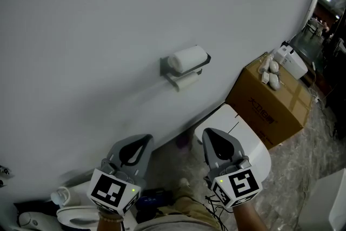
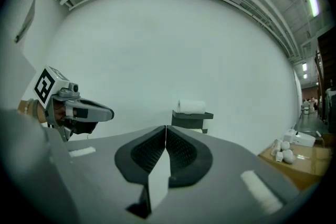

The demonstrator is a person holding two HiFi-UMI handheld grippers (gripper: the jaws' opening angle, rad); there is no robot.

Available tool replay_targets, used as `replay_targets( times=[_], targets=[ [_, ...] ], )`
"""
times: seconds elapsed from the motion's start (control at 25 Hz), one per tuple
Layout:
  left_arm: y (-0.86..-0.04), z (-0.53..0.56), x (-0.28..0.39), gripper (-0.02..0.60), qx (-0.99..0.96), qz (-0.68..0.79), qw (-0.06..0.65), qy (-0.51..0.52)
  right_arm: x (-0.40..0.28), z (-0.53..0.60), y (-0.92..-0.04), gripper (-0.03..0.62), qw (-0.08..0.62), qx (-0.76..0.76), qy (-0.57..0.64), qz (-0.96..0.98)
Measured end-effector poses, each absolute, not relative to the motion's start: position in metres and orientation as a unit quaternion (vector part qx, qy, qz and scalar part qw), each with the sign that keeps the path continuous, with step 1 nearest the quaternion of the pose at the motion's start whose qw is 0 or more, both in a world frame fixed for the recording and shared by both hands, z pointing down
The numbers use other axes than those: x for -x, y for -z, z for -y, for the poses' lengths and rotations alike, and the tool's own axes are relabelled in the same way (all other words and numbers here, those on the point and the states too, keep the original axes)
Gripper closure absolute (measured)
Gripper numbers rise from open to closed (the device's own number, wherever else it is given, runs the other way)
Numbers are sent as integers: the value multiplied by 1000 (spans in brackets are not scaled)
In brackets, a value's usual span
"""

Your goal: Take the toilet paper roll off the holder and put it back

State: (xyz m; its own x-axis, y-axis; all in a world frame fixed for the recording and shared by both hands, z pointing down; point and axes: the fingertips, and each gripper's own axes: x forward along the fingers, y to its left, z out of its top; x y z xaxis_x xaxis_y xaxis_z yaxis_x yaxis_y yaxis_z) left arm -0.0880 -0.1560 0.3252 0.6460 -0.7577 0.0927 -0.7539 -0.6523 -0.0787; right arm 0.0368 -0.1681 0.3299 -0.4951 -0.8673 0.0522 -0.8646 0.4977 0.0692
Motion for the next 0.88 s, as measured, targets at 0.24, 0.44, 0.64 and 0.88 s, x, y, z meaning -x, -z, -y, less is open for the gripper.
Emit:
replay_targets(
  times=[0.24, 0.44, 0.64, 0.88],
  targets=[
    [-338, 129, 95, 589, 907, -415, 7, 65, -31, 141, -338, 589, 40, -503, 6, 864],
    [-346, 118, 100, 589, 906, -417, 7, 76, -28, 127, -346, 588, 44, -502, 1, 864],
    [-351, 110, 105, 589, 906, -417, 4, 78, -28, 120, -351, 589, 50, -507, -4, 860],
    [-355, 107, 112, 589, 904, -419, -5, 78, -24, 116, -350, 589, 51, -508, -1, 860]
  ],
)
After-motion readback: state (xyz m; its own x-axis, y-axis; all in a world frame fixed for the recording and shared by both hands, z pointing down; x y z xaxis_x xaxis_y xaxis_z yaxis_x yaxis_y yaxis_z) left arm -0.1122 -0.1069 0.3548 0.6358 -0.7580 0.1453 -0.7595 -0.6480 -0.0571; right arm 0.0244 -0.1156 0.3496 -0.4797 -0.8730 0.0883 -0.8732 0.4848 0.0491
